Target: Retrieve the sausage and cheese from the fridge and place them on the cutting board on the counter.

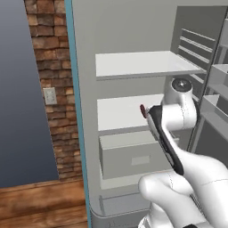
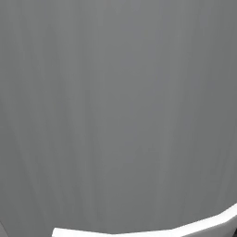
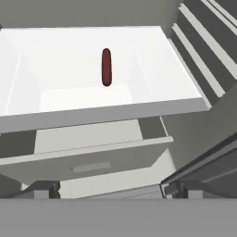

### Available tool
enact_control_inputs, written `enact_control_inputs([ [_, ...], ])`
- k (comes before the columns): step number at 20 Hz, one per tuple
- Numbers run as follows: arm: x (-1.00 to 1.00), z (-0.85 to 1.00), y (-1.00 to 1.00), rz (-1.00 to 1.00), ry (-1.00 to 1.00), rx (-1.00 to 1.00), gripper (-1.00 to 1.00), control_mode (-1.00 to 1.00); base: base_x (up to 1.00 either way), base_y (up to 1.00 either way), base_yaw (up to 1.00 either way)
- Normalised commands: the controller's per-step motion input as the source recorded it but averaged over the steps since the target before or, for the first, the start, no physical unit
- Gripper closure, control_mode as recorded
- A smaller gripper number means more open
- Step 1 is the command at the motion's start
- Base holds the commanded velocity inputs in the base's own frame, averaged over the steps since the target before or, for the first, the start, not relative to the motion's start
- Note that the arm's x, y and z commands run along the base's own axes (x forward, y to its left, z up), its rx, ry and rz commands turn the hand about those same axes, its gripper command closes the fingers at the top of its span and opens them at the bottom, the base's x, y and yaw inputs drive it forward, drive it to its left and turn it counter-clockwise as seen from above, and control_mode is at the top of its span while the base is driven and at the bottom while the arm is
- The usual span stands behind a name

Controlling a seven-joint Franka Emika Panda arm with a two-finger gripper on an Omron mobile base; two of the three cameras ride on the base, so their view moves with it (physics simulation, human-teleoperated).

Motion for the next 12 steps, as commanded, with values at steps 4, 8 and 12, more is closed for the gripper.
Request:
enact_control_inputs([
  [4, 0.70, -0.35, -0.07, 0.02, 0.05, -0.01, -1.00, -1.00, 0.00, 0.00, 0.00],
  [8, 0.70, -0.36, -0.07, 0.01, 0.04, 0.00, -1.00, -1.00, 0.00, 0.00, 0.00],
  [12, 0.52, -0.44, -0.09, 0.00, 0.00, -0.01, -1.00, -1.00, 0.00, 0.00, 0.00],
])
